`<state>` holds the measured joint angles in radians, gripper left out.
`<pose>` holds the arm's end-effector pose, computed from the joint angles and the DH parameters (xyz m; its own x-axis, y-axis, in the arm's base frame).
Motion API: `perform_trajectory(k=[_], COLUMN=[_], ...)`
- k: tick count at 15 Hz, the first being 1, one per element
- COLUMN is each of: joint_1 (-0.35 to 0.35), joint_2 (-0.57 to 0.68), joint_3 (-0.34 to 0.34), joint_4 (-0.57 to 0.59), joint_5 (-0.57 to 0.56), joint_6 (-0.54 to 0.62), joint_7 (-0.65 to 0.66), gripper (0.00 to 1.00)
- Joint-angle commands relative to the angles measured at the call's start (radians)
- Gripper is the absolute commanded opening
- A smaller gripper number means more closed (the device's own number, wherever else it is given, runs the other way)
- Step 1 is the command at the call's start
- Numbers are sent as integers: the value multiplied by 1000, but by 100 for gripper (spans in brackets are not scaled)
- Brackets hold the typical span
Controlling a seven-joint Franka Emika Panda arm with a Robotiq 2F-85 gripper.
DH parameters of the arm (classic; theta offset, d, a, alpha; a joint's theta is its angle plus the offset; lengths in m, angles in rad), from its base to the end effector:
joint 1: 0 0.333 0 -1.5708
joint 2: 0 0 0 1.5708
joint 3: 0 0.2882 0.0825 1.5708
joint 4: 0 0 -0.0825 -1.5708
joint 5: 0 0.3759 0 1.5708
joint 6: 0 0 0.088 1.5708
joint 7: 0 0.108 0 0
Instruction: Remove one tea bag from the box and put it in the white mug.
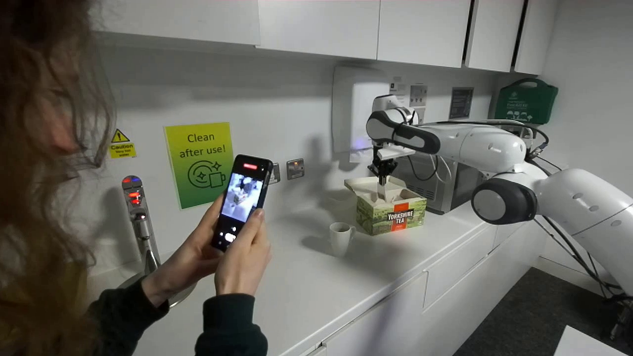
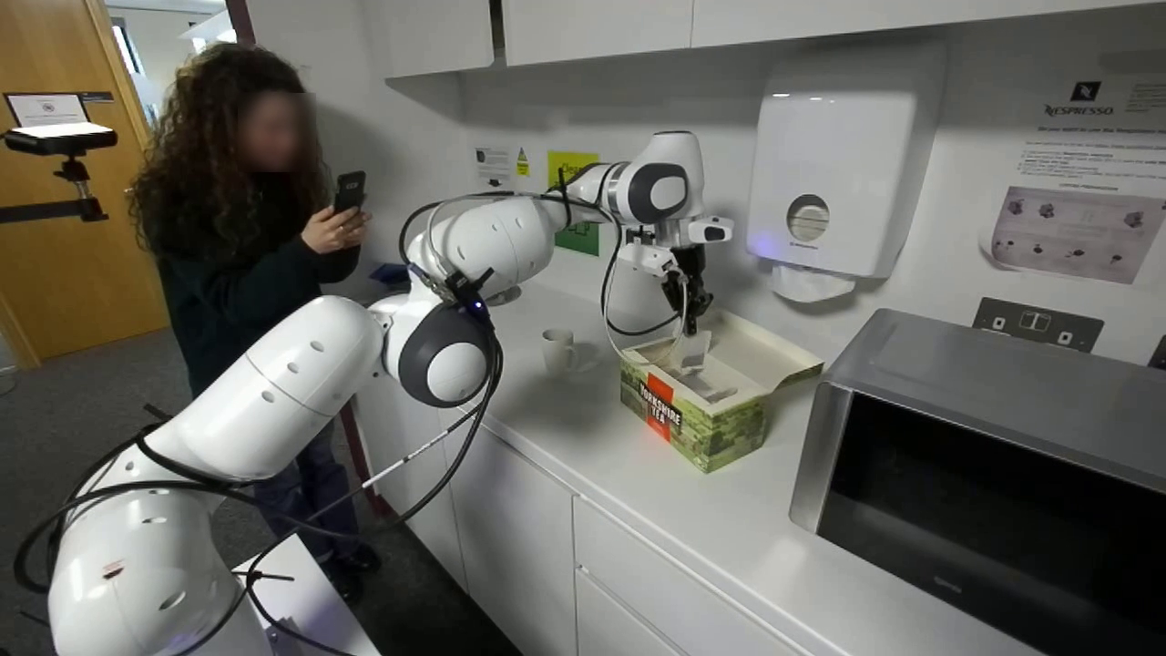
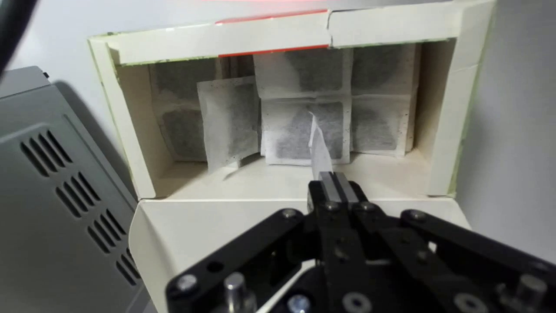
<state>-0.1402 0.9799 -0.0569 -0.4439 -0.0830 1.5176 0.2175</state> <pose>0.7311 -0.1302 0.4637 0.9185 -0.3766 0.1203 -0.3890 -0.9152 0.1055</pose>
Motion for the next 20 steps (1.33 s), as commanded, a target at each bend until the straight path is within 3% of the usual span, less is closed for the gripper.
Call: perform_trajectory(k=[1, 11, 17, 18, 20], joint_1=[12, 72, 145, 162, 188], joint_2=[-51, -91, -80, -40, -72], joint_3=[13, 27, 33, 24, 32], joint_4=[21, 42, 49, 119, 53], joint_5=[12, 6, -1, 5, -5], joint_6=[-77, -183, -253, -298, -291], joint_7=[-38, -117, -148, -155, -155], gripper=[0, 0, 0, 0, 0])
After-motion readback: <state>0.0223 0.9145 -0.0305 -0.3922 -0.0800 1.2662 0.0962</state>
